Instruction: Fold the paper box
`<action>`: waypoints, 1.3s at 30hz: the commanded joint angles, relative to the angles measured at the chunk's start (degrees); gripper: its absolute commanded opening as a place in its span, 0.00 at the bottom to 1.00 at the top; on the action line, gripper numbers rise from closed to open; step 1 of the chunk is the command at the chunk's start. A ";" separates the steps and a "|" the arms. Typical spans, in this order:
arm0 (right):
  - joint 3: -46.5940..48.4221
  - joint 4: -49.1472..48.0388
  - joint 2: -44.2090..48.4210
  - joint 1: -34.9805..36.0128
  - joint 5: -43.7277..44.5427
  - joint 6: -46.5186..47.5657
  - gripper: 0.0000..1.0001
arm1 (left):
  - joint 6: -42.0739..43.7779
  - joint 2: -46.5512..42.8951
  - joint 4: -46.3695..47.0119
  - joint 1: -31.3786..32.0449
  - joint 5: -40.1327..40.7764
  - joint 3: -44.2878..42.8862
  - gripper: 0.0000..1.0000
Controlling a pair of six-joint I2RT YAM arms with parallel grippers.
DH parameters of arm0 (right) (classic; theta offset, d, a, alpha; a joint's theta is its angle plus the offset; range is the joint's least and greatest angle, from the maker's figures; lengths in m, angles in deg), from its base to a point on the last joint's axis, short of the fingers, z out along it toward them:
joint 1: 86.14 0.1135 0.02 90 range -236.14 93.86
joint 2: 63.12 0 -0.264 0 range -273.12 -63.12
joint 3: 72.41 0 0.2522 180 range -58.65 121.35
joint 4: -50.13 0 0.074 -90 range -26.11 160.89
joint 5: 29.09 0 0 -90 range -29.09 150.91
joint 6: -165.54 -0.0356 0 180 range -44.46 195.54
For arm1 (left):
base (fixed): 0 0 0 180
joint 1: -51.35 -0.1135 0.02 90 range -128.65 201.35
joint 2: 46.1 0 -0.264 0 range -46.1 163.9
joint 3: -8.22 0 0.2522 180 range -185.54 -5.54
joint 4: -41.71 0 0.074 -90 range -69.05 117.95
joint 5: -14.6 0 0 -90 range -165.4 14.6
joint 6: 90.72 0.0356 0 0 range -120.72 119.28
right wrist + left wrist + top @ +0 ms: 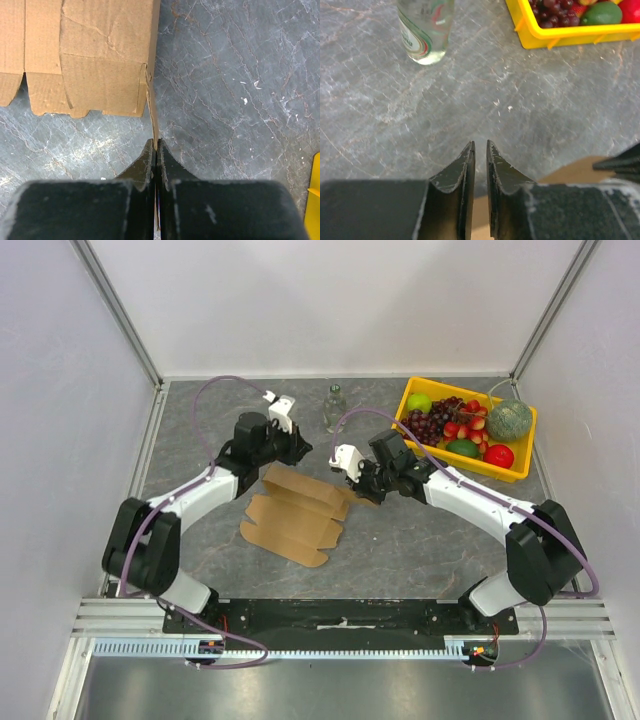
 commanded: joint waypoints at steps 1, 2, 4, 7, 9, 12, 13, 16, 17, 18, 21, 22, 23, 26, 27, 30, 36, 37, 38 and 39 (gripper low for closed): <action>0.92 0.24 0.15 -0.13 -1.67 1.28 0.02 | -0.12 5.30 -0.14 -0.21 1.96 -7.32 0.20; 0.92 0.15 0.06 -0.13 -1.41 1.28 0.02 | 0.06 6.45 -0.32 -0.30 2.67 -8.29 0.20; 1.00 0.15 -0.03 -0.13 -0.80 1.11 0.02 | 0.93 8.73 -2.68 -0.30 3.64 -10.92 0.20; 1.35 -0.81 -0.20 -0.39 1.23 -0.03 0.02 | 2.16 11.46 -6.46 -0.39 4.26 -13.92 0.20; 1.35 -1.25 -0.20 -0.57 2.11 -0.56 0.02 | 2.52 12.43 -8.05 -0.30 4.00 -14.36 0.18; 1.09 -2.30 0.15 -0.92 3.16 -1.18 0.02 | 2.52 13.22 -10.24 -0.39 3.99 -14.19 0.15; 0.92 -2.66 0.24 -1.09 3.43 -1.35 0.02 | 2.52 13.49 -11.30 -0.39 4.34 -14.36 0.13; 0.65 -3.71 0.67 -1.18 3.86 -2.23 0.01 | 2.61 14.80 -14.90 -0.30 4.61 -14.80 0.09; 0.56 -4.32 0.85 -1.27 4.04 -2.41 0.01 | 2.61 15.16 -15.43 -0.39 4.17 -14.80 0.06; 0.48 -4.85 0.85 -1.18 4.57 -2.67 0.01 | 2.52 15.33 -16.13 -0.30 3.91 -14.63 0.04; 0.30 -6.17 0.85 -1.27 6.67 -4.16 0.01 | 2.26 14.81 -16.93 -0.30 3.38 -13.66 0.02; 0.39 -6.44 0.59 -1.27 7.20 -4.34 0.01 | 2.25 14.37 -17.19 -0.30 3.38 -13.31 0.02; 0.39 -6.70 0.33 -1.27 7.64 -4.60 0.01 | 2.34 14.19 -17.37 -0.39 3.21 -12.96 0.02; 0.48 -7.67 -0.46 -1.27 9.31 -5.66 0.00 | 2.17 13.49 -18.07 -0.30 1.71 -12.34 0.02; 0.65 -7.93 -0.73 -1.27 9.66 -5.92 0.00 | 1.82 13.14 -18.16 -0.39 1.01 -11.99 0.02; 1.00 -8.46 -1.61 -1.27 11.77 -6.71 0.00 | 0.68 12.52 -18.16 -0.21 -0.92 -10.85 0.02; 1.18 -9.34 -3.45 -1.36 12.57 -7.86 0.00 | -0.99 10.68 -18.34 0.58 -2.86 -7.43 0.02; 1.35 -9.43 -3.63 -1.36 12.57 -8.12 0.00 | -1.43 10.33 -18.25 0.84 -3.21 -6.81 0.02; 1.27 -9.69 -4.07 -1.36 13.00 -8.47 0.00 | -1.70 9.80 -18.25 1.28 -3.30 -6.11 0.02; 1.27 -9.87 -4.33 -1.36 13.27 -8.65 0.00 | -1.96 9.36 -18.34 1.63 -3.21 -5.32 0.02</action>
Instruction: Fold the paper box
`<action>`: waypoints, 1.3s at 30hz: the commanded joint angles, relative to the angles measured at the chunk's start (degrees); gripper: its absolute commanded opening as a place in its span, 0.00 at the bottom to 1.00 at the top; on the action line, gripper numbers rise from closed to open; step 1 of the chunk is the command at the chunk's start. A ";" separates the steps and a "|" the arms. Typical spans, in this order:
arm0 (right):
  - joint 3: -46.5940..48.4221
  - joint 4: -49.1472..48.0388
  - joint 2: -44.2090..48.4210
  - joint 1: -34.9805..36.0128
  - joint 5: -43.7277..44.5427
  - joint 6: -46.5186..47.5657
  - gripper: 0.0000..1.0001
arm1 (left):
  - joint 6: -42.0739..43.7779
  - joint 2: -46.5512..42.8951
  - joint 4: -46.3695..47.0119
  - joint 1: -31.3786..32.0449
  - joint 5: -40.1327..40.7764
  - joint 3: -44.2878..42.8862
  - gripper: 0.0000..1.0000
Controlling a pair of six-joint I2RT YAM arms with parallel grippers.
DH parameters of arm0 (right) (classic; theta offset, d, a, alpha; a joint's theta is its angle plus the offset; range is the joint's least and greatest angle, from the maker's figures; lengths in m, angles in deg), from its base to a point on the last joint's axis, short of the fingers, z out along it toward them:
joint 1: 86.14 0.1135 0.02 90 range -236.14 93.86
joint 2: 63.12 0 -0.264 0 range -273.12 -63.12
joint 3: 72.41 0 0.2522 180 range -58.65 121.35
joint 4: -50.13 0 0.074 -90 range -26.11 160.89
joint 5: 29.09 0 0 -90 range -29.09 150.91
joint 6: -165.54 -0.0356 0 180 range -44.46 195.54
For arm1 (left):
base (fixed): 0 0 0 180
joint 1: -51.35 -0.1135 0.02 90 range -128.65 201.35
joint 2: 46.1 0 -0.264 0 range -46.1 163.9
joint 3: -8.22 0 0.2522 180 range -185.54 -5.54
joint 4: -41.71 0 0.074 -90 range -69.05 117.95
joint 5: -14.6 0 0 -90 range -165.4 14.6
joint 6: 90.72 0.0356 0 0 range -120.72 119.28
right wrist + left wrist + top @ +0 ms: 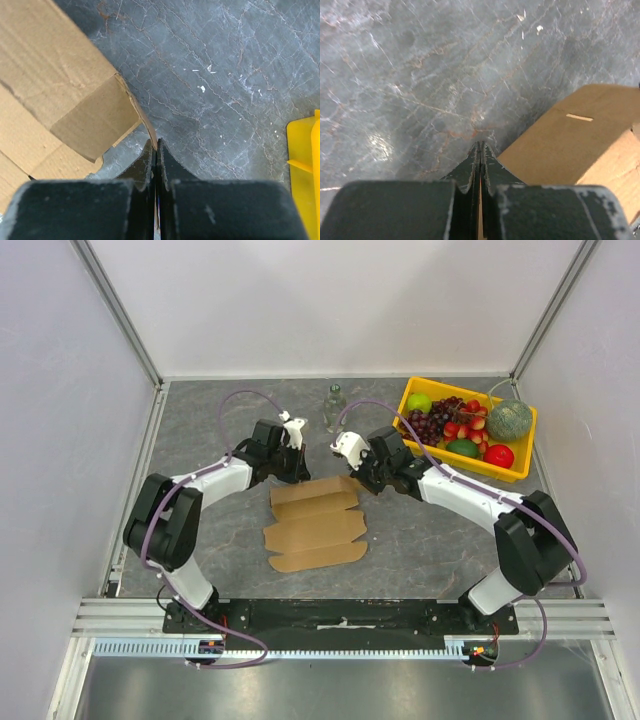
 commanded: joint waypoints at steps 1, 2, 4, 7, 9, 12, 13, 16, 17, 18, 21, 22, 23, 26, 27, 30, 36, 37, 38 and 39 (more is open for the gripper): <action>1.38 -3.27 -1.36 -0.29 2.52 -1.83 0.00 | -2.36 -4.50 -0.90 1.70 -2.69 3.01 0.02; 1.20 -3.27 -1.45 -0.37 2.61 -2.01 0.00 | -2.62 -5.20 -0.90 2.05 -2.51 3.72 0.02; 1.11 -3.53 -1.45 -0.29 3.13 -2.44 0.00 | -3.50 -6.60 -0.90 2.58 -2.25 5.03 0.02; 1.03 -3.97 -1.54 -0.37 3.75 -2.71 0.01 | -4.90 -9.15 -0.98 3.10 -2.07 6.97 0.02; 0.94 -4.23 -1.45 -0.29 4.36 -2.62 0.01 | -5.61 -10.73 -1.07 3.46 -1.55 8.37 0.02; 0.50 -4.59 -1.63 -0.46 4.28 -2.18 0.01 | -6.22 -13.63 -1.16 3.98 -1.02 10.22 0.02; 0.58 -4.67 -1.71 -0.29 4.28 -2.10 0.02 | -6.31 -14.42 -1.16 4.25 -0.76 10.75 0.02; 0.32 -5.11 -1.98 -0.37 3.75 -2.10 0.02 | -6.66 -16.89 -0.29 4.34 0.12 12.33 0.02; 0.23 -5.20 -2.15 -0.37 3.58 -2.18 0.03 | -6.84 -17.85 0.94 4.42 0.21 13.21 0.03; -0.03 -5.46 -2.15 -0.37 3.40 -2.27 0.04 | -7.19 -18.82 1.99 4.34 1.52 14.17 0.05; -0.38 -6.34 -1.80 -0.37 3.49 -2.88 0.11 | -7.02 -21.28 4.98 4.34 3.37 15.67 0.14; -0.64 -6.69 -1.45 -0.29 3.40 -3.06 0.14 | -7.10 -21.72 7.08 4.42 3.38 16.02 0.18; -0.91 -7.13 -1.10 -0.37 3.49 -3.41 0.17 | -6.93 -21.90 7.89 4.34 2.94 15.85 0.21; -1.78 -8.71 0.83 -0.37 5.41 -4.81 0.27 | -6.93 -21.38 10.17 4.42 3.11 15.15 0.29; -2.14 -9.41 1.36 -0.29 6.46 -5.43 0.30 | -6.84 -21.03 10.53 4.34 3.46 14.71 0.31; -2.75 -10.56 3.55 -0.29 9.46 -7.71 0.39 | -6.84 -19.89 11.41 4.34 4.08 13.13 0.34; -4.94 -12.58 9.79 -0.46 12.01 -13.69 0.54 | -7.46 -16.28 13.43 4.34 0.92 10.75 0.34; -5.65 -13.02 10.84 -0.38 12.27 -15.18 0.55 | -7.54 -15.93 13.87 4.34 0.31 10.75 0.34; -6.35 -13.20 11.99 -0.37 12.71 -17.02 0.55 | -7.63 -15.75 14.39 4.42 -0.22 10.93 0.34; -6.97 -13.37 12.78 -0.37 12.98 -19.47 0.56 | -7.72 -15.66 15.01 4.42 -0.84 11.28 0.34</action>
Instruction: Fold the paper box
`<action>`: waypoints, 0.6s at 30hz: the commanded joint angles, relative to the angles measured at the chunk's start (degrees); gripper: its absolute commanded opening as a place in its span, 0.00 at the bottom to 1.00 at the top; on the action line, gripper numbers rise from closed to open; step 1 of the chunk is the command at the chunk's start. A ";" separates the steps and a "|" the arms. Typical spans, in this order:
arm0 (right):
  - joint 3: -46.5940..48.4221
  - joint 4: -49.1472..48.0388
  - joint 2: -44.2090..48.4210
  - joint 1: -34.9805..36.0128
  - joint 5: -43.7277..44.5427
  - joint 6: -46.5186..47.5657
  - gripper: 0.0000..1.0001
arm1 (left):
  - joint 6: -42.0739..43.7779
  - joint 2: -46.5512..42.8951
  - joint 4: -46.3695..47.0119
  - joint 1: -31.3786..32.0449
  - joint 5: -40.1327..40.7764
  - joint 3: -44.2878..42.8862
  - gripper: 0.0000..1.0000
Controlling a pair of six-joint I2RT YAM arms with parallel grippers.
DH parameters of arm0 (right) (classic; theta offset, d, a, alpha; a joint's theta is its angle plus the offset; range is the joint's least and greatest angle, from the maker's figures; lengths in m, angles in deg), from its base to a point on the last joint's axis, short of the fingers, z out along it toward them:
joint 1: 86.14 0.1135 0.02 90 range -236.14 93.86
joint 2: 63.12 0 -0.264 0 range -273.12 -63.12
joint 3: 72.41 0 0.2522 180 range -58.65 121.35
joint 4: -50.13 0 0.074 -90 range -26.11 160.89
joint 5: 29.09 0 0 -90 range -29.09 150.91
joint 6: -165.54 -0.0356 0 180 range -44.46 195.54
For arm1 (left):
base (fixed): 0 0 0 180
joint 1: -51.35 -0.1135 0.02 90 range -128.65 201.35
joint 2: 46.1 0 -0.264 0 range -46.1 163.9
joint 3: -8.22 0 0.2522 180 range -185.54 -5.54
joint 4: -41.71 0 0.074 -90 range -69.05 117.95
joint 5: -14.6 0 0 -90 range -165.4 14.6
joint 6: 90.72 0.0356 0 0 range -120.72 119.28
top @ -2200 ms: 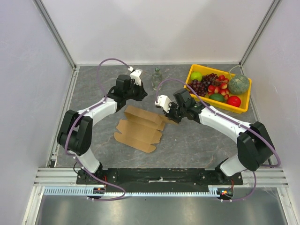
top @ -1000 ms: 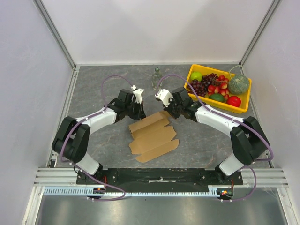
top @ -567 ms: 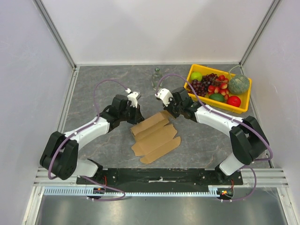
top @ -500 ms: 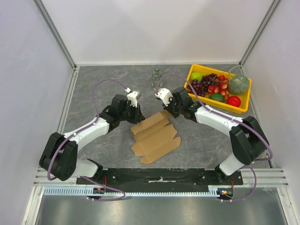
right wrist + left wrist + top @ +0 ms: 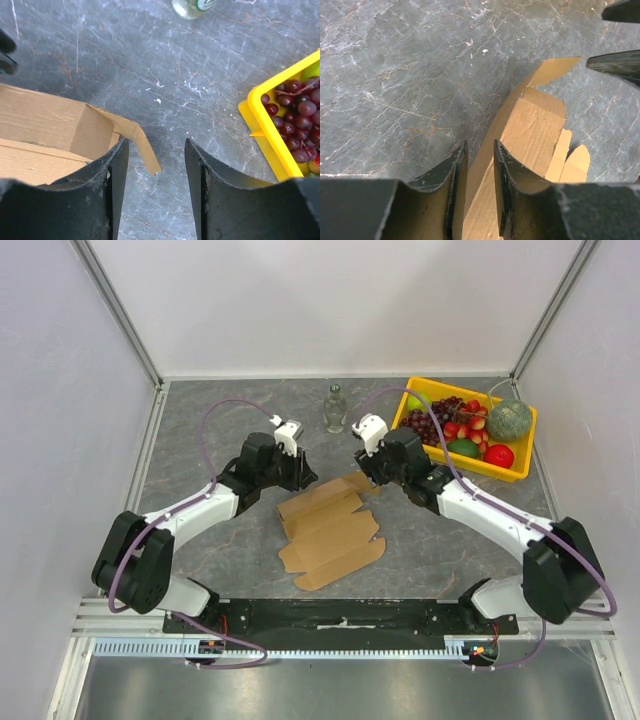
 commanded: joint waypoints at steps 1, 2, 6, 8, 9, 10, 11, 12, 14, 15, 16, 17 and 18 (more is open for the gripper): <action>-2.75 -3.76 5.66 -0.24 2.81 -10.22 0.56 | -1.78 0.88 5.22 0.21 -4.16 -1.03 0.34; -3.46 -3.67 6.54 -0.24 2.56 -11.98 0.56 | -1.78 0.79 5.92 0.38 -4.60 -0.50 0.34; -8.28 -3.49 10.23 -0.33 2.03 -21.11 0.53 | -1.42 0.18 8.03 0.56 -5.92 0.73 0.34; -10.66 -4.11 11.99 -0.33 1.24 -25.60 0.53 | -1.25 0.27 9.00 0.56 -7.15 1.00 0.34; -12.06 -4.89 12.95 -0.33 1.23 -28.41 0.53 | -1.16 0.35 9.61 0.73 -7.85 1.17 0.34; -13.29 -5.60 14.01 -0.33 0.89 -30.35 0.54 | -0.90 0.53 9.71 0.82 -8.47 1.18 0.34; -14.70 -5.60 14.54 -0.33 0.80 -32.46 0.54 | -0.46 0.88 9.88 1.17 -8.91 1.09 0.34; -16.02 -8.21 15.68 -0.33 0.88 -34.65 0.54 | -0.11 1.06 9.88 1.43 -9.17 1.00 0.34; -18.30 -10.69 17.09 -0.42 1.41 -40.18 0.54 | 0.86 1.76 9.62 2.14 -9.26 0.83 0.34; -19.01 -11.75 17.70 -0.33 1.58 -41.78 0.54 | 1.12 2.02 9.53 2.49 -9.27 0.82 0.34; -19.80 -13.24 17.97 -0.33 1.67 -42.93 0.54 | 1.65 2.11 9.36 2.84 -9.00 0.91 0.34; -20.16 -14.29 17.89 -0.33 2.20 -43.72 0.53 | 1.83 2.29 9.09 3.10 -8.48 0.91 0.34; -20.07 -14.74 17.62 -0.33 3.07 -44.08 0.51 | 2.09 2.29 8.83 3.45 -7.87 1.09 0.34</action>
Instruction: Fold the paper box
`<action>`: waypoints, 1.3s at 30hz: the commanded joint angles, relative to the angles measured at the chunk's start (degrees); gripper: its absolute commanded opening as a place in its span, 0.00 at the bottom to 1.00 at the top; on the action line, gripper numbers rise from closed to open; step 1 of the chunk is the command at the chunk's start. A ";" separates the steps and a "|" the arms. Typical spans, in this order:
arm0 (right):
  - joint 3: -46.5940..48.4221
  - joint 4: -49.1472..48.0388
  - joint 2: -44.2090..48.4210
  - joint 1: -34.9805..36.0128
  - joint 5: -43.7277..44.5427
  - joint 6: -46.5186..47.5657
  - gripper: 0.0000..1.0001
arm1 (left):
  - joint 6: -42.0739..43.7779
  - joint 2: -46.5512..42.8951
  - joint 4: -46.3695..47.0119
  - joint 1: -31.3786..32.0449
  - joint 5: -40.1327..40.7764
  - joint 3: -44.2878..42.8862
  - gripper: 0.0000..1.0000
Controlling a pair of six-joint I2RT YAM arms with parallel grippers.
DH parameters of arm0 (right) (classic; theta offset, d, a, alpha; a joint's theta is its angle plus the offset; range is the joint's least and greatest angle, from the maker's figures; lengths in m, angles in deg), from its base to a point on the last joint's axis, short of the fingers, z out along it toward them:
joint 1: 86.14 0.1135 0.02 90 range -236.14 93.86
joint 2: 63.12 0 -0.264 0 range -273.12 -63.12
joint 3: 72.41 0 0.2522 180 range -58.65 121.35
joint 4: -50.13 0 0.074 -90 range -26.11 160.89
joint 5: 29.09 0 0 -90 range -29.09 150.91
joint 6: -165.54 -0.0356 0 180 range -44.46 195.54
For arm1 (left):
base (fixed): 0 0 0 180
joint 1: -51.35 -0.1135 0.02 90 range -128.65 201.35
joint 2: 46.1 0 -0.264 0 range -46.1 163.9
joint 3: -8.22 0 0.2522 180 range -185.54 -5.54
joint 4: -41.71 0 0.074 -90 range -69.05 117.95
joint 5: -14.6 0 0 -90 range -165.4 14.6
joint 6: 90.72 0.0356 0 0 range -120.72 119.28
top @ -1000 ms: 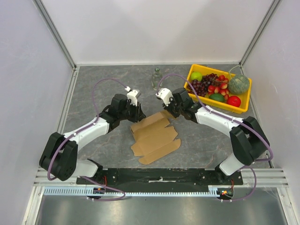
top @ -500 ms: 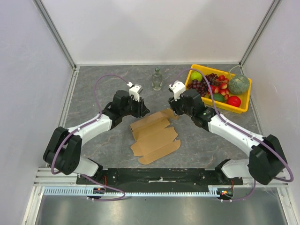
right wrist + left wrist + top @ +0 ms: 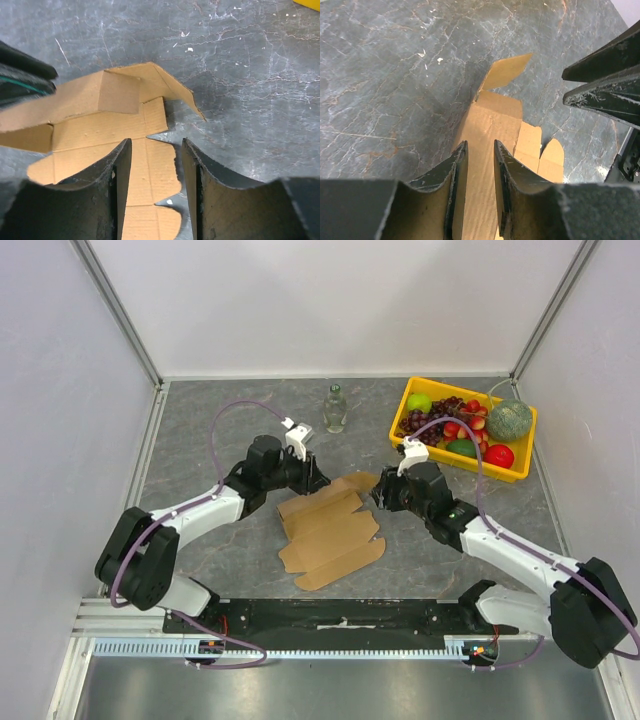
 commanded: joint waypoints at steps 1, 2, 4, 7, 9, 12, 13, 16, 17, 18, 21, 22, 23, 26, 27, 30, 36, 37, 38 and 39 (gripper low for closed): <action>-0.23 -8.30 0.84 -0.22 2.49 -8.59 0.49 | 2.42 0.71 1.40 1.51 -0.30 0.43 0.34; 0.65 -8.30 -0.13 -0.22 2.67 -8.15 0.47 | 2.59 0.45 1.31 1.60 0.23 0.78 0.34; 2.32 -8.30 -2.23 -0.22 2.76 -7.09 0.40 | 2.95 0.01 1.22 1.95 1.20 1.48 0.34; 4.87 -8.39 -6.19 -0.22 2.58 -5.86 0.33 | 3.39 -0.69 0.87 1.95 2.25 2.28 0.34; 6.36 -8.82 -9.09 -0.22 1.53 -5.25 0.28 | 3.74 -1.30 0.60 2.13 2.78 2.63 0.33; 7.68 -9.88 -12.34 -0.22 -0.58 -4.45 0.25 | 4.27 -1.92 0.17 2.22 3.66 3.16 0.33; 8.03 -10.05 -13.13 -0.22 -0.76 -4.19 0.25 | 4.35 -2.01 0.08 2.30 3.75 3.25 0.33; 8.56 -10.14 -15.07 -0.22 -0.76 -3.66 0.25 | 4.53 -2.45 -0.01 2.48 3.92 3.33 0.33; 8.74 -10.23 -15.51 -0.22 -0.93 -3.40 0.25 | 4.62 -2.45 -0.01 2.57 3.92 3.33 0.33; 9.00 -10.32 -16.04 -0.22 -1.37 -3.22 0.25 | 4.62 -2.45 -0.10 2.57 3.92 3.33 0.33; 9.62 -10.67 -17.45 -0.31 -3.74 -2.35 0.25 | 4.62 -2.27 -0.01 2.74 3.84 3.16 0.33; 9.79 -10.50 -17.88 -0.22 -3.75 -2.08 0.25 | 4.62 -2.27 -0.10 2.83 3.92 3.16 0.33; 9.80 -10.50 -18.15 -0.22 -5.40 -1.99 0.24 | 4.62 -2.27 -0.01 2.92 3.92 3.25 0.33; 9.62 -10.58 -18.33 -0.22 -7.87 -1.38 0.24 | 4.53 -2.01 0.08 3.27 3.84 3.07 0.33; 9.36 -10.93 -18.42 -0.31 -8.49 -1.38 0.24 | 4.53 -1.92 0.08 3.19 3.84 2.98 0.33; 8.83 -11.72 -18.85 -0.22 -10.07 -1.29 0.24 | 4.53 -1.40 0.16 3.45 3.75 2.90 0.33; 8.57 -14.44 -21.49 -0.22 -15.78 -2.34 0.23 | 4.62 -1.22 0.16 3.97 4.01 2.90 0.33; 8.48 -14.89 -21.84 -0.31 -16.31 -2.60 0.24 | 4.62 -1.22 0.16 3.98 3.93 2.98 0.33; 8.48 -15.15 -22.37 -0.31 -16.66 -2.87 0.23 | 4.62 -1.31 0.16 3.98 4.10 2.98 0.33; 8.39 -15.33 -22.63 -0.22 -16.84 -3.22 0.24 | 4.70 -1.31 0.08 3.98 4.10 2.98 0.33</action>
